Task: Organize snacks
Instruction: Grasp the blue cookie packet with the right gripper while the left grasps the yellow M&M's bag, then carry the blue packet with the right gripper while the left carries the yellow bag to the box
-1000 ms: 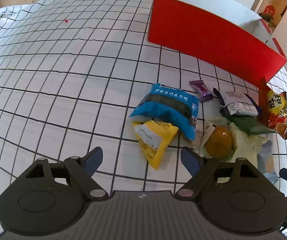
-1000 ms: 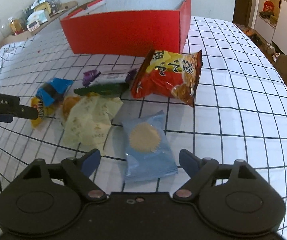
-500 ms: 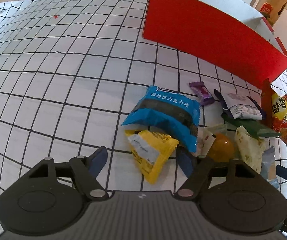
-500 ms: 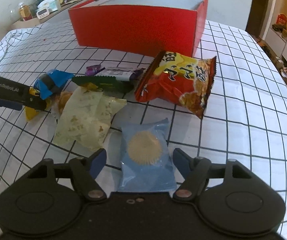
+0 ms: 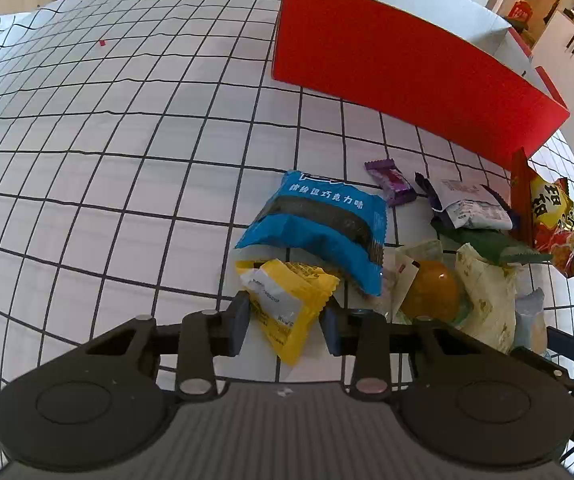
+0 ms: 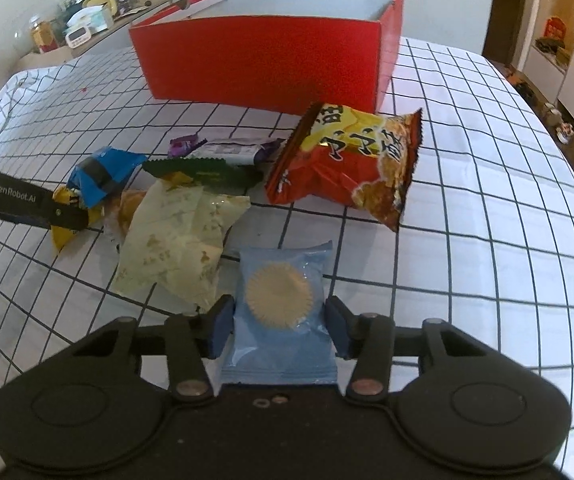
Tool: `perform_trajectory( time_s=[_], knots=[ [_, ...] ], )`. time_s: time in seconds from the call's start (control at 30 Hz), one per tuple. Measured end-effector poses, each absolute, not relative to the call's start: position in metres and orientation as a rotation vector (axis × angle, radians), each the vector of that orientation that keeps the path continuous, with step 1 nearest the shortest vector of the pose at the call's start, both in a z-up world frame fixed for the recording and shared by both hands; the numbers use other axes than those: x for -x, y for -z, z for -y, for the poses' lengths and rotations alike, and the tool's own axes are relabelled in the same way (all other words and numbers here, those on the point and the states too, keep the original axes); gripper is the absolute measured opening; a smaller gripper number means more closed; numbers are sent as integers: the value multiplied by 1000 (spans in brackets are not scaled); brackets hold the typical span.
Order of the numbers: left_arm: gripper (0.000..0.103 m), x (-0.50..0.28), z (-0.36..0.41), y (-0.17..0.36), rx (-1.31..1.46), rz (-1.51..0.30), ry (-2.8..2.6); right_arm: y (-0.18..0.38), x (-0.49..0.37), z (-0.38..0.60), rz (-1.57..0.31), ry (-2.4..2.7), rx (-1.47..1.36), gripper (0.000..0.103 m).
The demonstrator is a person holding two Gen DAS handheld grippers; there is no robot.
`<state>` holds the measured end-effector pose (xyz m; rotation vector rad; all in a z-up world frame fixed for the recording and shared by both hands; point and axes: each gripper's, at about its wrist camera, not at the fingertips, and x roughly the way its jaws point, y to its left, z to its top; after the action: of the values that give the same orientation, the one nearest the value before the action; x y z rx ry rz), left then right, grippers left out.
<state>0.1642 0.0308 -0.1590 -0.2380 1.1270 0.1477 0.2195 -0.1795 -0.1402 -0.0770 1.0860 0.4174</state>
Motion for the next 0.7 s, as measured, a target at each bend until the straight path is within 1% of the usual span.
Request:
perform_trajectory(
  time_s=[0.3,0.7],
  knots=[
    [36,-145,-28,145,246,-1114,-135,126,-206,189,-1085,-379,8,45],
    [36,-121,-10,104,238,-1055,-67,91,-190,183,-1047,-398,-57,45]
  ],
)
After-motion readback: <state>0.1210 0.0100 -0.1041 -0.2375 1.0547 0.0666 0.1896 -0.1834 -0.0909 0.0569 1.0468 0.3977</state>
